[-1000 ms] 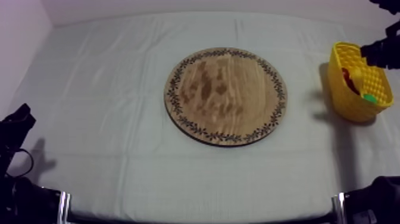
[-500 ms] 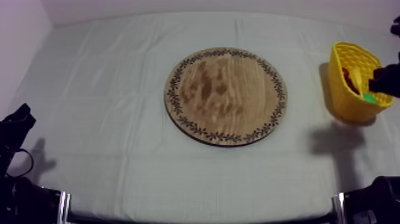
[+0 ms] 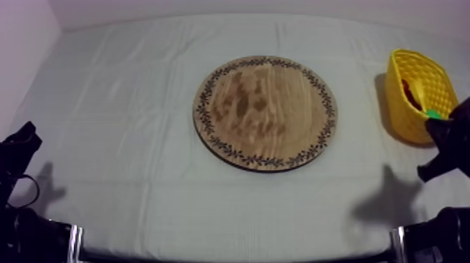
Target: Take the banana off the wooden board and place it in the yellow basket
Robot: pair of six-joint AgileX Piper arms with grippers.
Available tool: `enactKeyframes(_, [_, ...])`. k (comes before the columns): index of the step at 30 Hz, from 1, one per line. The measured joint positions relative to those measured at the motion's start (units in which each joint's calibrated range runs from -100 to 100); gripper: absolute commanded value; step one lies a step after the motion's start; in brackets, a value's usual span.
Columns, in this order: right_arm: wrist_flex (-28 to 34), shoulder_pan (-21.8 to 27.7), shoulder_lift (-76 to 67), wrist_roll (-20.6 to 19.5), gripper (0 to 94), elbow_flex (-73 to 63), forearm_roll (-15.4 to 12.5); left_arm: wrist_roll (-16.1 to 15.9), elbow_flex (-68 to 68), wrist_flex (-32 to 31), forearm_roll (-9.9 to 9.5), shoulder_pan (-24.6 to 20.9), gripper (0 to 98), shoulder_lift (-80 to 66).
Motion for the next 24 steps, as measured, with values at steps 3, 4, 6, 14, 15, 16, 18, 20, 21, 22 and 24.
enactKeyframes(3, [-0.95, -1.11, -4.25, 1.56, 0.5, 2.52, 1.83, 0.0, 0.0, 0.0, 0.0, 0.0, 0.1, 0.0])
enactKeyframes(4, [-0.96, -1.56, -5.73, 1.67, 0.5, 3.11, 2.82, 0.0, 0.0, 0.0, 0.0, 0.0, 0.1, 0.0])
enactKeyframes(6, [-1.09, -2.64, -8.49, 1.67, 0.5, 4.11, 4.65, 0.0, 0.0, 0.0, 0.0, 0.0, 0.1, 0.0])
enactKeyframes(14, [-6.73, -5.74, -11.77, -5.77, 0.5, 7.97, 11.46, 0.0, 0.0, 0.0, 0.0, 0.0, 0.1, 0.0])
enactKeyframes(15, [-8.04, -5.85, -11.77, -7.59, 0.5, 8.28, 12.09, 0.0, 0.0, 0.0, 0.0, 0.0, 0.1, 0.0])
enactKeyframes(16, [-8.99, -5.99, -11.77, -9.59, 0.5, 8.34, 12.67, 0.0, 0.0, 0.0, 0.0, 0.0, 0.1, 0.0])
enactKeyframes(18, [-9.21, -6.18, -11.77, -13.91, 0.5, 8.47, 13.27, 0.0, 0.0, 0.0, 0.0, 0.0, 0.1, 0.0])
enactKeyframes(20, [-8.47, -6.35, -11.77, -17.12, 0.5, 8.6, 13.51, 0.0, 0.0, 0.0, 0.0, 0.0, 0.1, 0.0])
enactKeyframes(21, [-8.48, -6.4, -11.77, -18.6, 0.5, 8.62, 13.55, 0.0, 0.0, 0.0, 0.0, 0.0, 0.1, 0.0])
enactKeyframes(22, [-8.55, -6.41, -11.77, -19.91, 0.5, 8.62, 13.55, 0.0, 0.0, 0.0, 0.0, 0.0, 0.1, 0.0])
enactKeyframes(24, [-8.55, -6.45, -11.77, -21.8, 0.5, 8.62, 13.68, 0.0, 0.0, 0.0, 0.0, 0.0, 0.1, 0.0])
